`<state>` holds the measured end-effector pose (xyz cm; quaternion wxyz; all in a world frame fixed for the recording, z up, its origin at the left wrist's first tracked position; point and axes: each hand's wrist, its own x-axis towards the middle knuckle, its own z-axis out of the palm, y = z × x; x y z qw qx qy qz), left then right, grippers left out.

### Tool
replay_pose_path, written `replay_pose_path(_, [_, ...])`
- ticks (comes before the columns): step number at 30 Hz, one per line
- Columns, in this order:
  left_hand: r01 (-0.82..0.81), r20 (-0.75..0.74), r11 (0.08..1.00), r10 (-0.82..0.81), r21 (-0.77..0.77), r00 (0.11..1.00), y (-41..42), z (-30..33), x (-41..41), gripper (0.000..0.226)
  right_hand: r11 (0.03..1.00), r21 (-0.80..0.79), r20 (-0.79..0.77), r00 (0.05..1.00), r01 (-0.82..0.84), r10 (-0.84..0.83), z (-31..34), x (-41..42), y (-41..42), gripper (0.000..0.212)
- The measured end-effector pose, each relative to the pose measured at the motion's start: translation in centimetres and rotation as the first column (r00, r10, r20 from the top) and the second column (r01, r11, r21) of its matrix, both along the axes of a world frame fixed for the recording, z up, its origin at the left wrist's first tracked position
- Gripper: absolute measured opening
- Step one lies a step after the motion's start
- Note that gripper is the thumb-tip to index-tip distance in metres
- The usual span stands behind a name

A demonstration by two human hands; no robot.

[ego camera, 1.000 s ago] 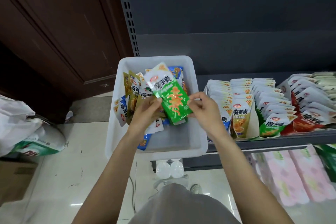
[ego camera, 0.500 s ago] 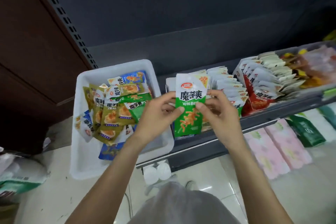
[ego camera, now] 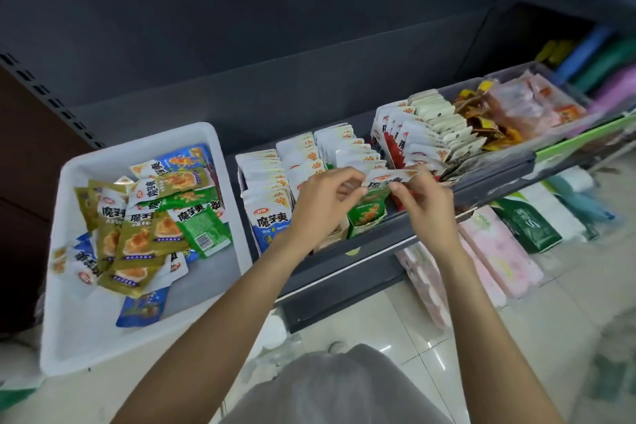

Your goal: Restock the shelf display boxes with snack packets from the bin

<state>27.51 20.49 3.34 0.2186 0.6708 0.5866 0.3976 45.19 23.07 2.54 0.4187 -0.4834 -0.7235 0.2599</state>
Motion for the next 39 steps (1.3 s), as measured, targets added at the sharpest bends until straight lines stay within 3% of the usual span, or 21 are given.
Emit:
replay_pose_path(3, [-0.019, 0.032, 0.997, 0.021, -0.075, 0.999, 0.0, -0.9, -0.4, 0.005, 0.998, -0.033, 0.012, 0.998, -0.059, 0.060, -1.7, 0.1, 1.3, 0.007])
replay_pose_path(8, [0.008, -0.004, 0.994, -0.008, -0.106, 1.000, 0.5, -1.6, 0.1, 0.005, 0.997, 0.011, 0.097, 0.993, -0.074, 0.073, -3.2, 1.2, 2.5, 0.013])
replay_pose_path(15, [-0.077, -0.197, 0.990, 0.099, 0.116, 0.975, 0.9, -2.0, -0.1, 0.011, 0.995, -0.017, 0.100, 0.990, -0.094, 0.096, -3.8, 0.3, 2.8, 0.010])
replay_pose_path(18, [-0.091, -0.260, 0.985, 0.127, 0.148, 0.957, 0.9, -2.4, -0.3, 0.016, 0.999, 0.006, 0.134, 0.990, -0.037, 0.036, -4.9, -0.2, 2.5, 0.013])
replay_pose_path(23, [-0.117, -0.385, 0.993, 0.115, 0.018, 0.916, 1.6, -3.0, 0.5, 0.023, 0.970, -0.080, 0.251, 0.946, 0.232, -0.205, -7.4, -0.7, 2.2, 0.022])
replay_pose_path(26, [-0.201, -0.306, 0.977, 0.214, 0.072, 0.928, 1.7, -2.7, 0.6, 0.015, 0.949, -0.173, 0.265, 0.941, 0.263, -0.213, -7.3, -1.4, 2.5, 0.022])
replay_pose_path(30, [-0.230, -0.385, 0.970, 0.244, 0.082, 0.890, 2.2, -2.8, 0.1, 0.003, 0.931, -0.211, 0.315, 0.922, 0.298, -0.224, -7.2, -2.0, 2.7, 0.023])
replay_pose_path(35, [-0.122, -0.406, 0.992, 0.126, 0.035, 0.905, 1.8, -2.2, -0.6, 0.008, 0.951, -0.110, 0.152, 0.951, 0.288, -0.270, -5.5, -2.2, 0.7, 0.039])
replay_pose_path(39, [-0.116, -0.270, 0.983, 0.151, 0.142, 0.951, -1.5, -1.2, -3.1, 0.016, 0.978, 0.088, -0.013, 0.982, 0.190, -0.190, -2.5, -3.5, -2.2, 0.026])
